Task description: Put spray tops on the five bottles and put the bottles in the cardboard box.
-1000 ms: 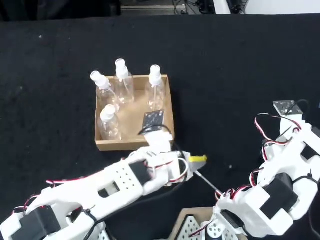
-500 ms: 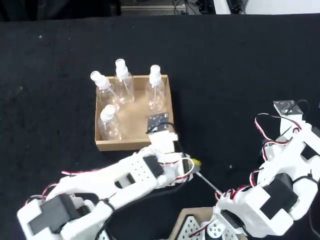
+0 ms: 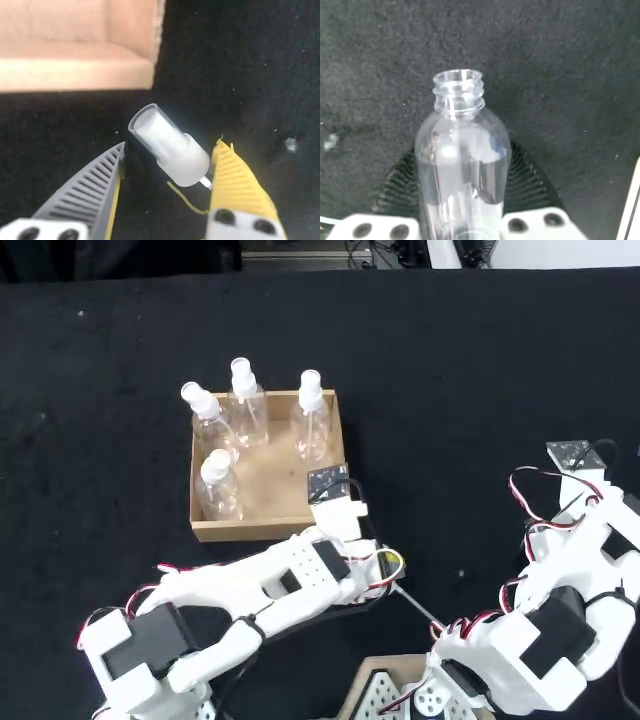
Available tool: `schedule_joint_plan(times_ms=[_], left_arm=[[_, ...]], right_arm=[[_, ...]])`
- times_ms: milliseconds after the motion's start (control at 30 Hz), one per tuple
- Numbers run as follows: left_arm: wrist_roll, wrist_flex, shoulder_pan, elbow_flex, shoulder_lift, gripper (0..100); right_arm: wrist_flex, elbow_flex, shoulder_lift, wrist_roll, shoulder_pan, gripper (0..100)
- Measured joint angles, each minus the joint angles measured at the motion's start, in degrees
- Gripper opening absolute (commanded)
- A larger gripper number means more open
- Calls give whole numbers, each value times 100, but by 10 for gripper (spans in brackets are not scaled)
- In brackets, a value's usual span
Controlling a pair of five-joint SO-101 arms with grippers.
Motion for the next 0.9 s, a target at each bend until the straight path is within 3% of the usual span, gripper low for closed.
schedule_joint_plan(times_ms=[167,300,467,700,900], left_arm=[[0,0,0,0,0,21],[0,-9,0,0,-18,95],[-211,308,0,-18,-53,98],[-1758,1407,-9,-220,-281,102],[-3657,2163,-202,-527,-941,101]], right_arm=[[0,0,0,0,0,11],[0,0,0,0,0,11],[0,0,0,0,0,11],[0,0,0,0,0,11],[0,0,0,0,0,11]])
